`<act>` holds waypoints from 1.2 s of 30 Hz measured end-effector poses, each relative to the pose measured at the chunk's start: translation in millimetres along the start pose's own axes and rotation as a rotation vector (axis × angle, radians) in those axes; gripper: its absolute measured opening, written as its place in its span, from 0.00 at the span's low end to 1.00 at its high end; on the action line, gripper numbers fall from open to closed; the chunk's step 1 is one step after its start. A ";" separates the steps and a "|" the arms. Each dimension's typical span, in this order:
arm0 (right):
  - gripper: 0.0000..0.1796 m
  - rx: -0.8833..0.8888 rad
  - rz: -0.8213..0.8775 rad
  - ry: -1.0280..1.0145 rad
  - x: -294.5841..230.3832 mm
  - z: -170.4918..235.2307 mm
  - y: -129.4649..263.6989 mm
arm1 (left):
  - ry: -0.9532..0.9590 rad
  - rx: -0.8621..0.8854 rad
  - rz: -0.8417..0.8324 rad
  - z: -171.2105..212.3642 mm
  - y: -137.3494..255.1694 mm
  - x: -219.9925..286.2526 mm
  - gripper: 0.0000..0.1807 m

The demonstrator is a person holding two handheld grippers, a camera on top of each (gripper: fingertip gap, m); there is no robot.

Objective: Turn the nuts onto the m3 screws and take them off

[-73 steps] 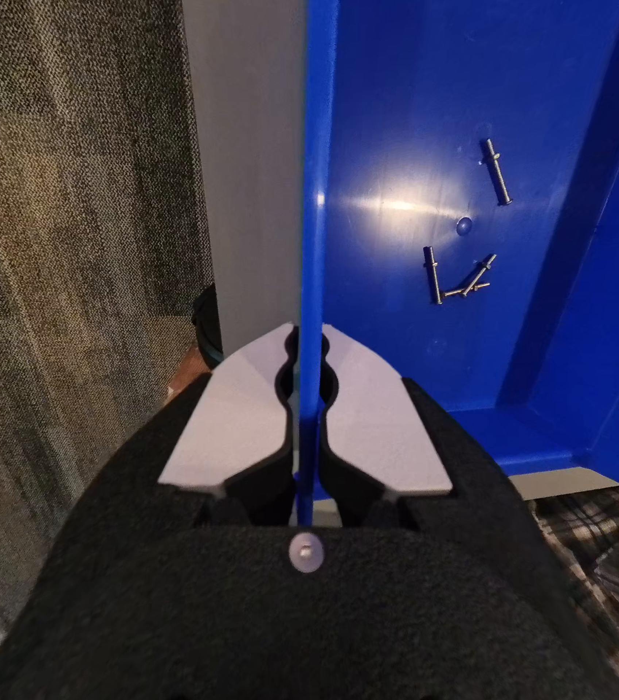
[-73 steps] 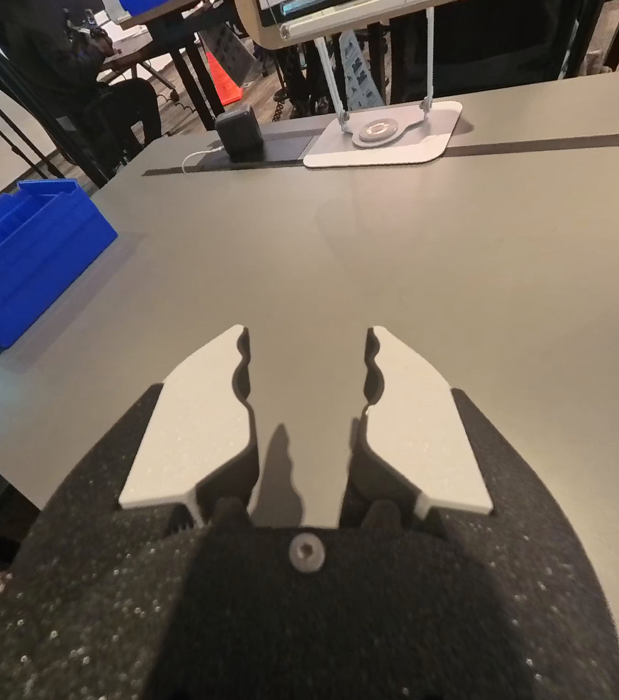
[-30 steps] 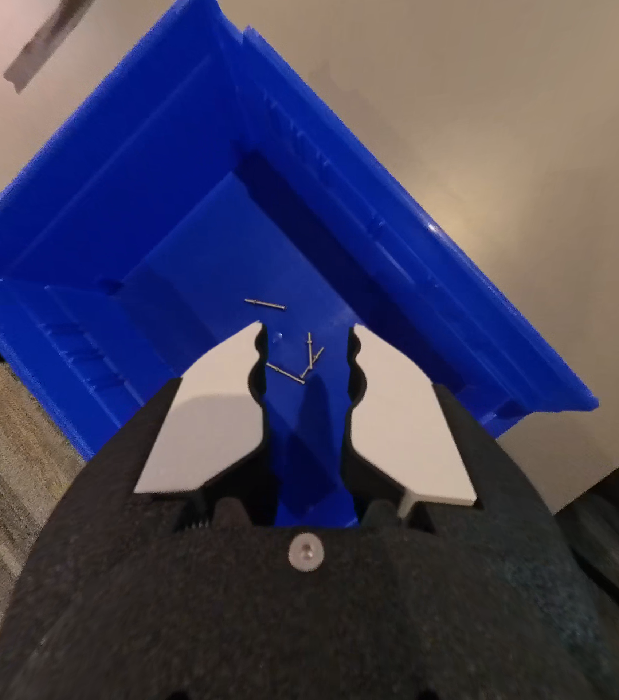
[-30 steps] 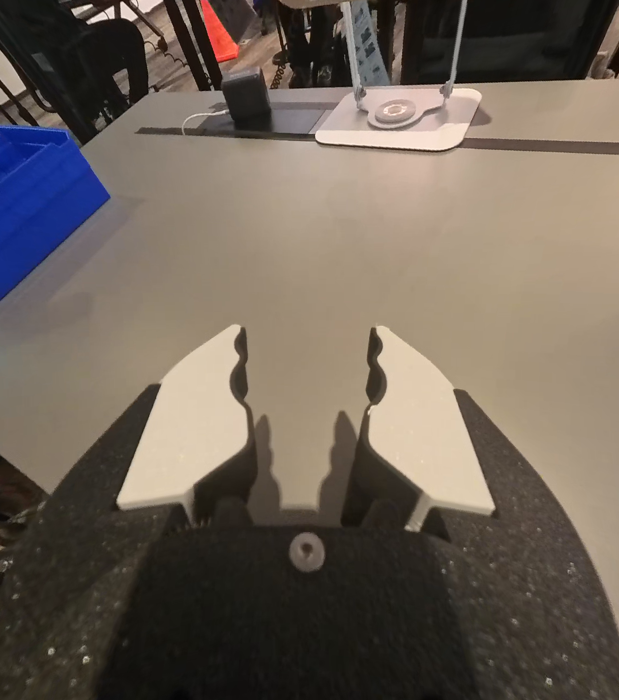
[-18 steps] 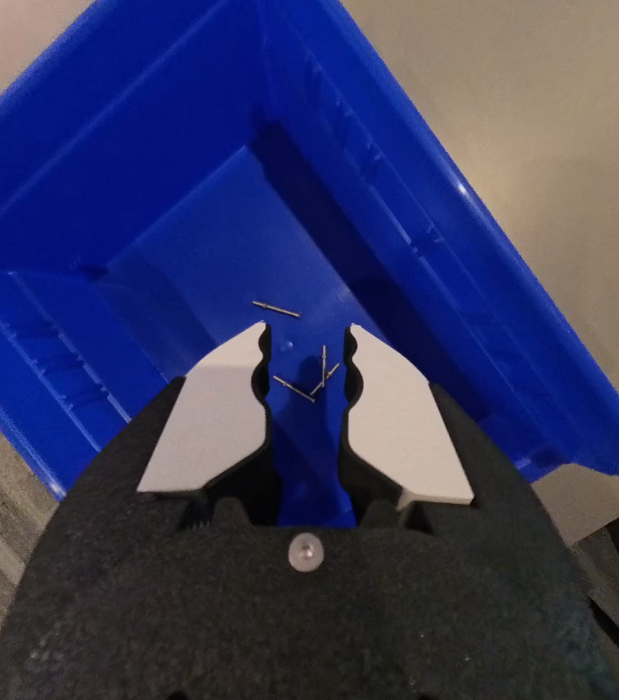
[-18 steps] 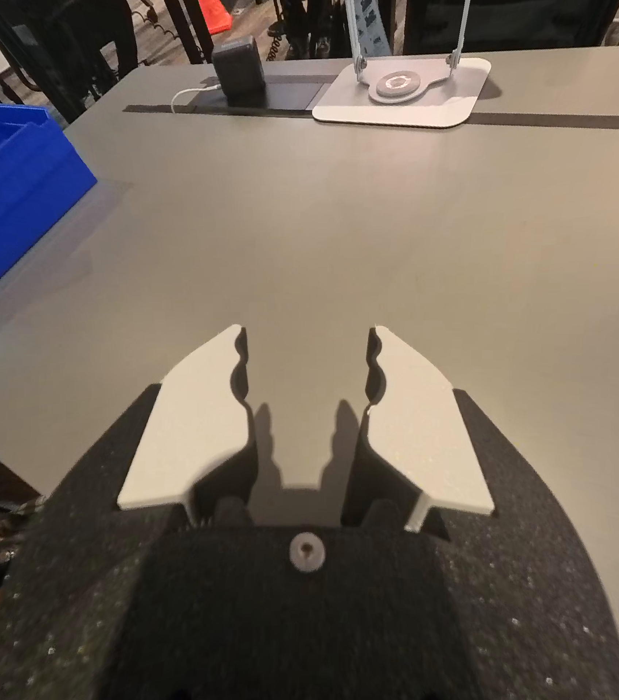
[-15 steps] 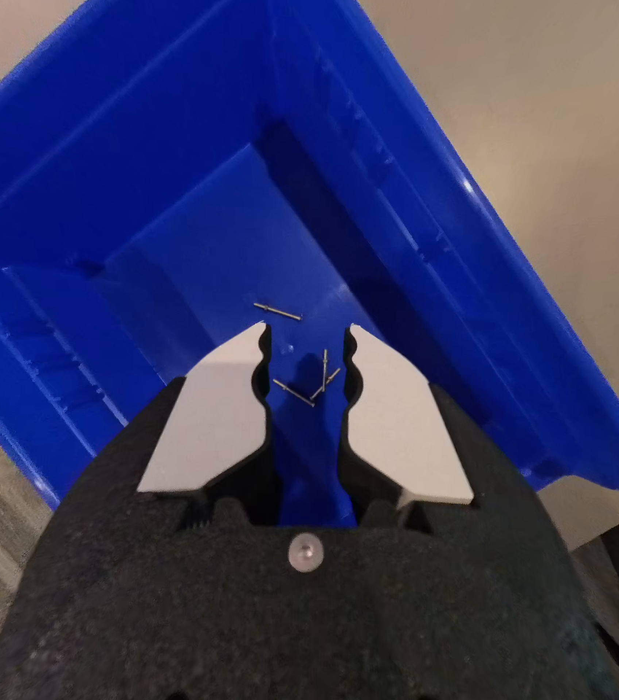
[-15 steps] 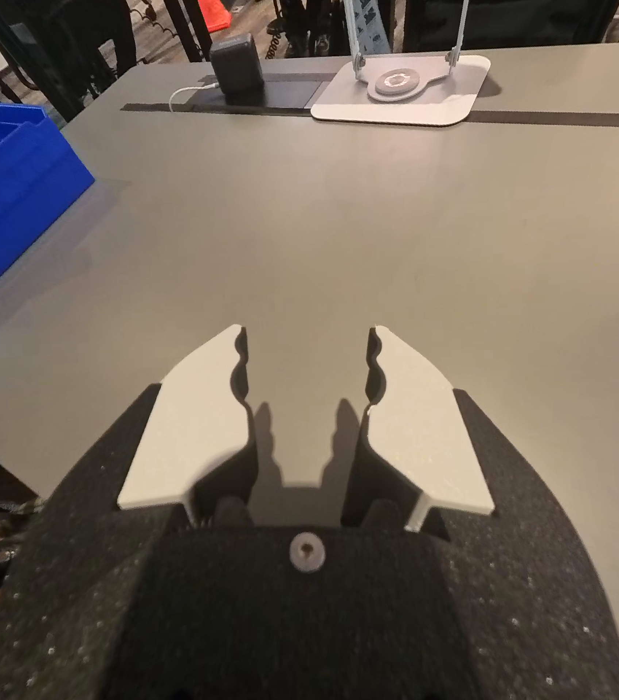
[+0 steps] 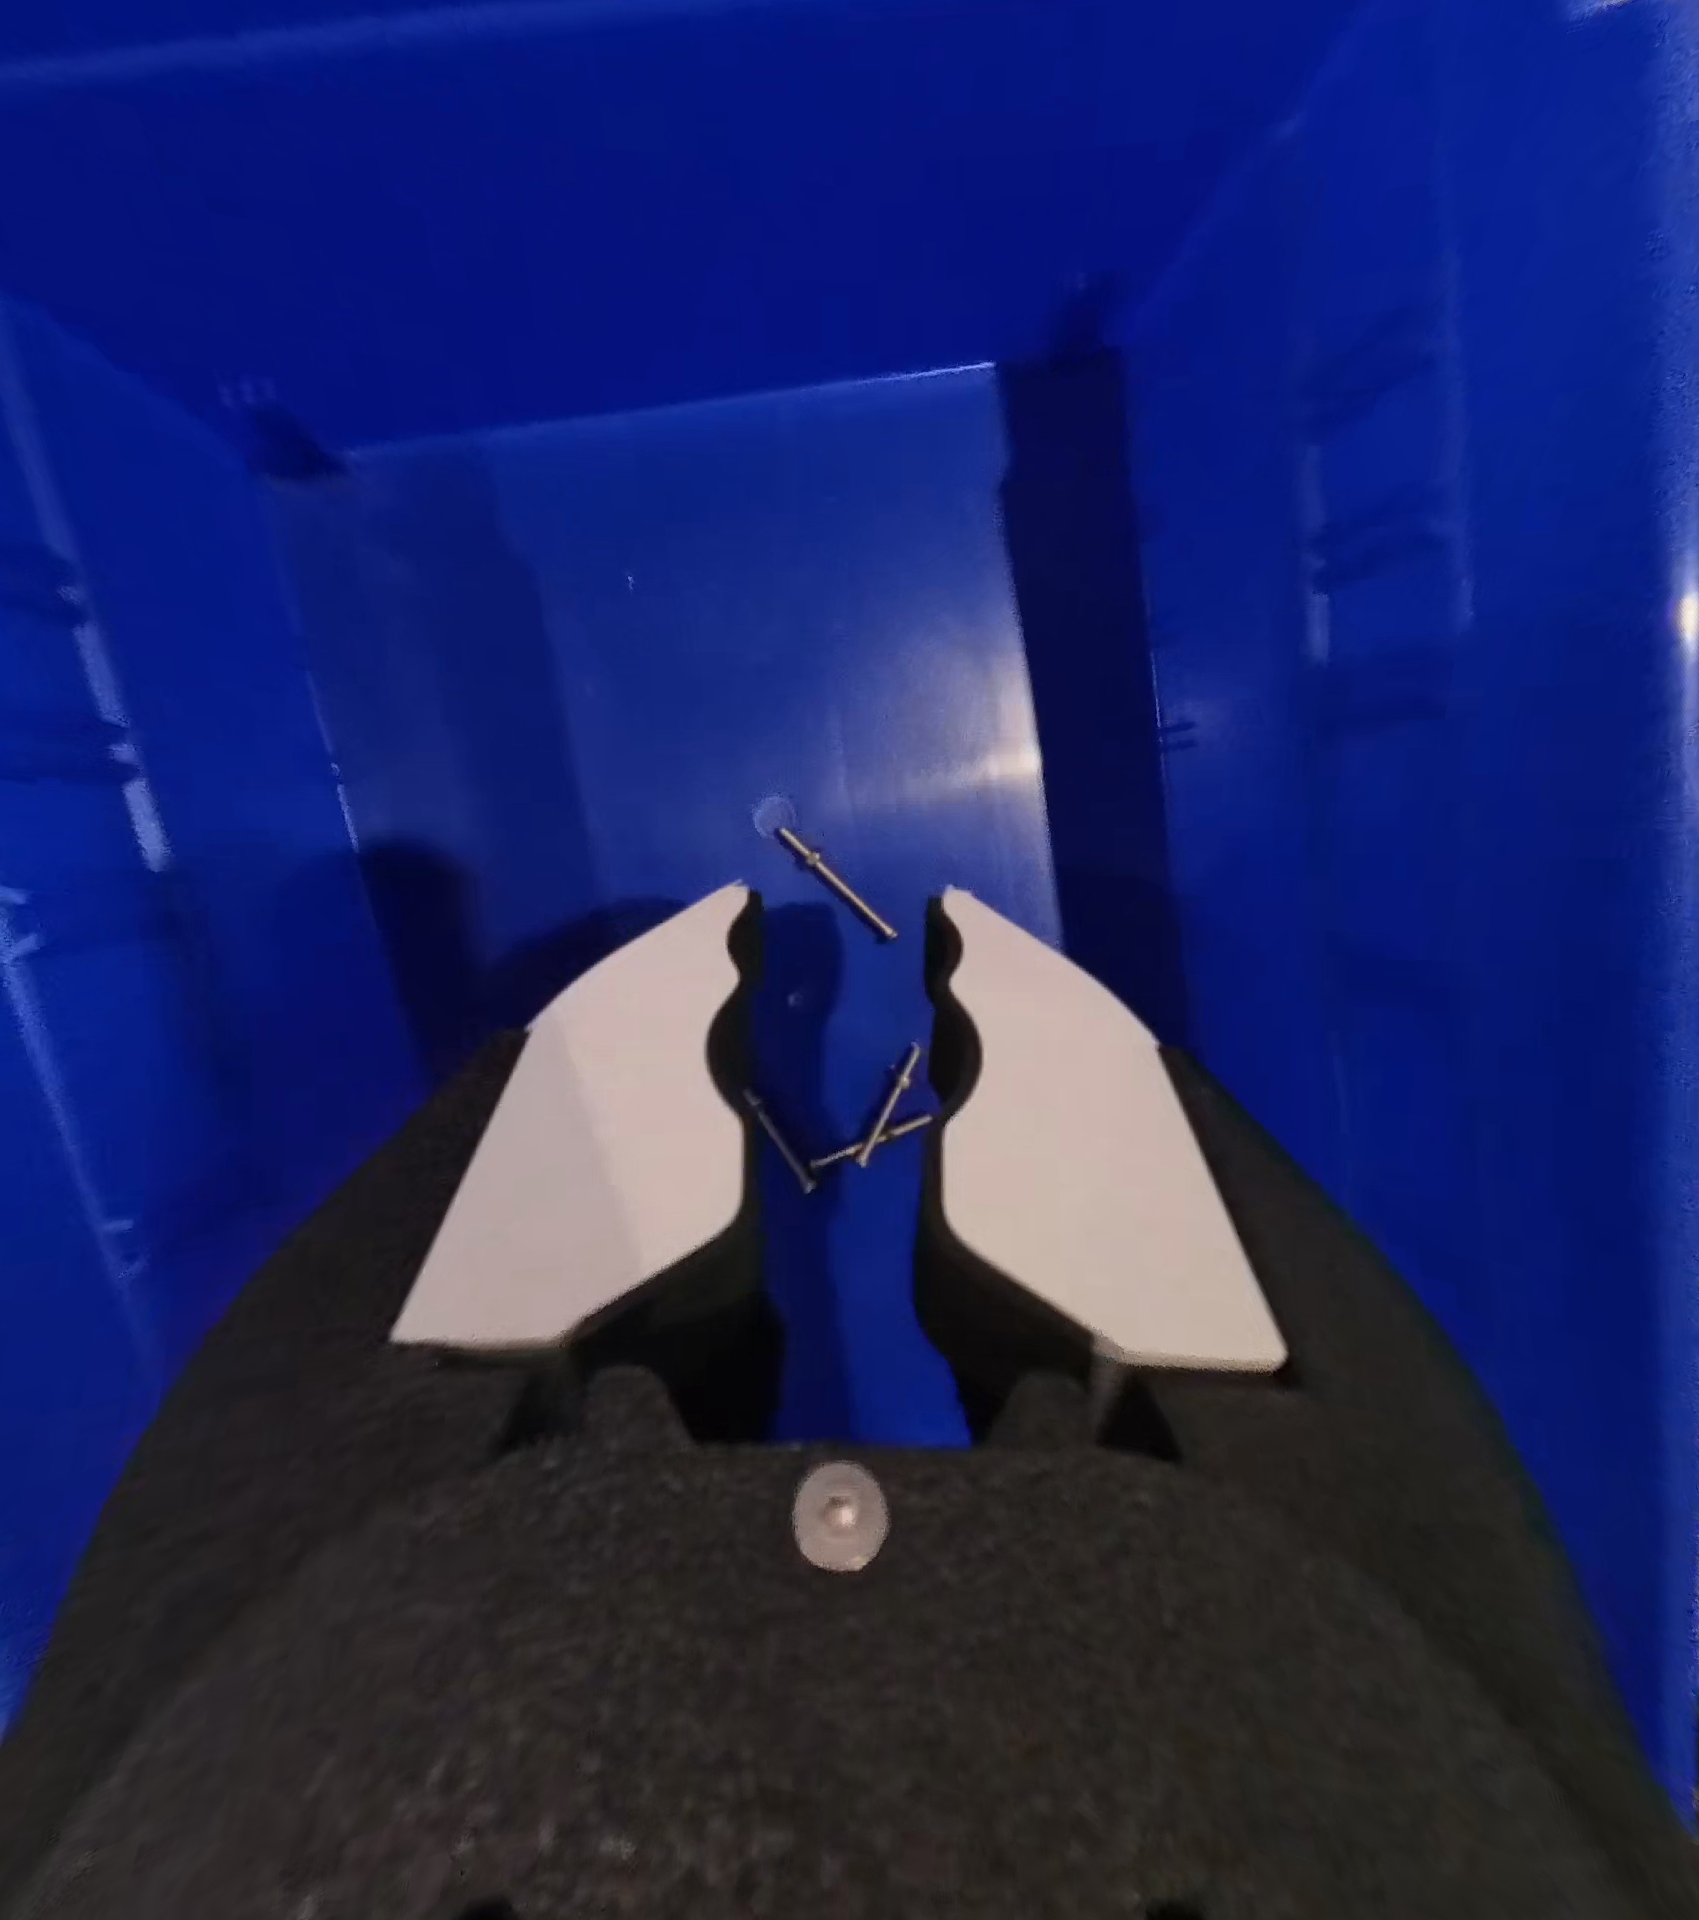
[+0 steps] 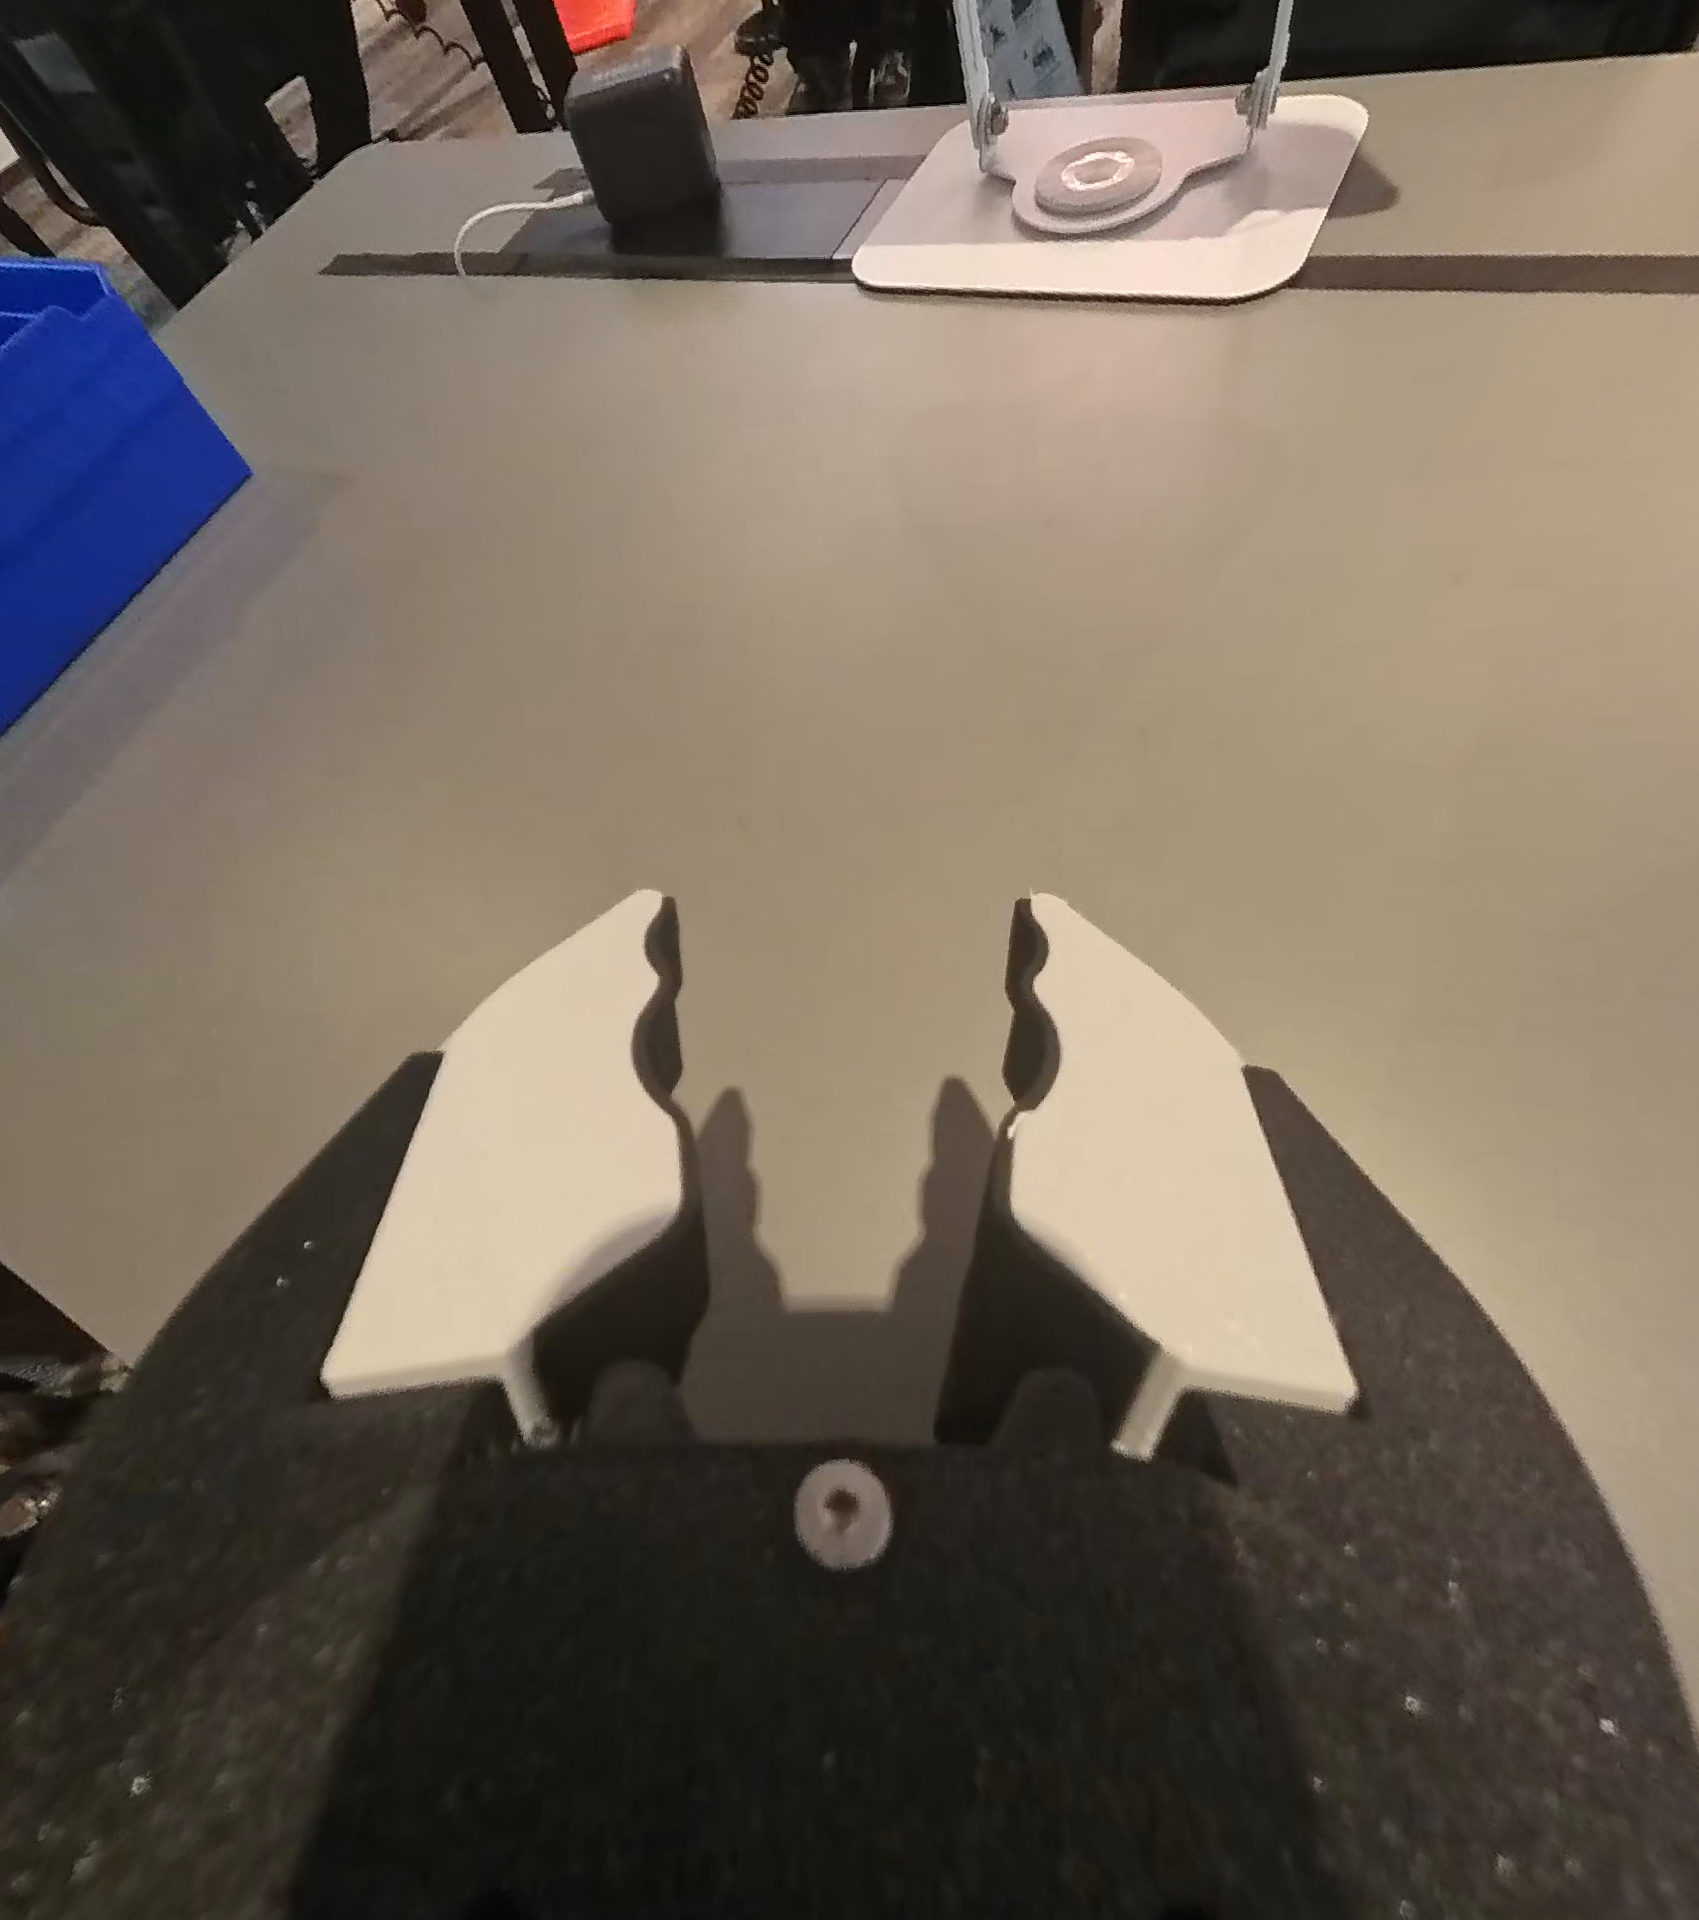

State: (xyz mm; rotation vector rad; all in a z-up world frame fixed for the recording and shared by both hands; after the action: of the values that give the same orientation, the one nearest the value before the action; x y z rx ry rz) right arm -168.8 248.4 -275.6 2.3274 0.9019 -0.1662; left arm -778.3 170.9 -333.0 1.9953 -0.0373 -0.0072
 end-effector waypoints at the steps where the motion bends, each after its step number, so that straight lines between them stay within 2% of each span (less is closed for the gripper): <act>1: 0.34 -0.001 0.002 0.001 0.6 0.5 0.3 | 0.020 -0.008 0.012 1.0 -3.4 0.8 0.16; 12: 0.34 -0.001 0.009 -0.012 7.6 3.7 4.3 | 0.075 -0.083 0.040 10.9 -25.7 4.6 0.14; 28: 0.34 0.007 0.005 -0.020 11.2 2.9 5.7 | 0.185 -0.083 0.104 17.2 -35.5 8.0 0.09; 36: 0.33 0.007 0.007 -0.019 12.0 3.8 5.4 | 0.169 -0.154 0.049 19.6 -36.4 9.4 0.05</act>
State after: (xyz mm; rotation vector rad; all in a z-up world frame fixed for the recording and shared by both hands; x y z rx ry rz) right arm -155.8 249.9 -279.7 2.3313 0.8850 -0.1889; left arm -768.5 167.7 -374.2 1.8341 0.0229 0.1840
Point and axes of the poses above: each gripper's, where its closed fingertips meet, y back along the fingers, z out of its underside, x = y × z across the jaws, the point moved 1 cm from there along y, back along the fingers, and after that the axes turned 8 degrees about -y, right-handed, at the moved point
